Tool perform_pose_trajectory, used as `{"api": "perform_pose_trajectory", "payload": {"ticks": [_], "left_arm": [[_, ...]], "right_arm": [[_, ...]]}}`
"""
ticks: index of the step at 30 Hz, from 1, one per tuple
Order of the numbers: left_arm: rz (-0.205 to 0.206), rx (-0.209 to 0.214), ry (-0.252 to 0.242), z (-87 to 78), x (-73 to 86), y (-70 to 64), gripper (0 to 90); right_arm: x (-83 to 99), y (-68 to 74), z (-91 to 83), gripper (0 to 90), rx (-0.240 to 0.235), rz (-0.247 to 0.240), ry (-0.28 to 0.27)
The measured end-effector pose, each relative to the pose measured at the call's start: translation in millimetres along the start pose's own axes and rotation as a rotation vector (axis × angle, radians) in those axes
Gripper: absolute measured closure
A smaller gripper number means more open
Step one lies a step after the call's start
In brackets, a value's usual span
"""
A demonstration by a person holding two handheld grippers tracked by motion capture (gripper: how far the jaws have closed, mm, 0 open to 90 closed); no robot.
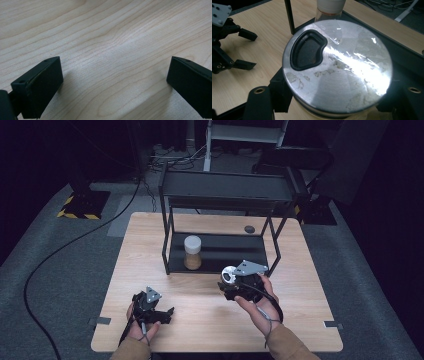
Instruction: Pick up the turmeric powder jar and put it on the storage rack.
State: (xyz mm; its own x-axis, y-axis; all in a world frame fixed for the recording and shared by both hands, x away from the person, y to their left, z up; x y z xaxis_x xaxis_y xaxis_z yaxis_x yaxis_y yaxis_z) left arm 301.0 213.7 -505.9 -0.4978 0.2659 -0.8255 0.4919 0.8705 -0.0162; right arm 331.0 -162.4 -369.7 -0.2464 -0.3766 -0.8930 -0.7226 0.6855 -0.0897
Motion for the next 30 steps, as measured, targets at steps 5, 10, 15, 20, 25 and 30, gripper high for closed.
{"api": "perform_pose_trajectory", "payload": {"ticks": [5, 10, 15, 20, 25, 30], "left_arm": [[0.001, 0.001, 0.000, 0.0, 0.0, 0.0, 0.4], [-0.001, 0.001, -0.002, 0.0, 0.1, -0.1, 0.4], [0.001, 0.001, 0.000, 0.0, 0.0, 0.0, 0.4], [0.001, 0.001, 0.000, 0.0, 0.0, 0.1, 0.4], [0.002, 0.002, 0.001, 0.0, -0.1, 0.3, 0.4], [0.002, 0.003, 0.001, 0.1, -0.2, 0.5, 0.4]], "right_arm": [[-5.0, -4.6, 9.2, 31.8, -0.002, -0.005, 0.004], [-10.4, -9.0, 21.1, 31.8, 0.011, -0.016, 0.008], [-14.9, -16.0, 32.4, 31.8, 0.020, -0.005, 0.011], [-18.1, -27.4, 45.7, 31.8, 0.041, 0.008, 0.011], [-19.1, -35.3, 54.6, 31.8, 0.055, 0.020, 0.013], [-20.8, -42.0, 69.5, 31.8, 0.070, 0.037, 0.021]]}}
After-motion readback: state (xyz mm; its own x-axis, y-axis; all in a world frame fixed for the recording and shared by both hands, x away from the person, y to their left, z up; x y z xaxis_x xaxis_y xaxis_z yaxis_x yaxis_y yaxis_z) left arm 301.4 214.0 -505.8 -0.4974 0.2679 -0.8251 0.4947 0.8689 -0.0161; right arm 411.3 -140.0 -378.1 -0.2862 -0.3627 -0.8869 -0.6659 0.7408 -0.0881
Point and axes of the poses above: each handheld gripper's, and its own axes: z roughly forward along the jaws, x roughly out of its underside, y roughly to its left, the point moved 8 cm from there along z, roughly forward along the jaws, and after that the axes turned 12 degrees about -y, right-handed, at the moved point
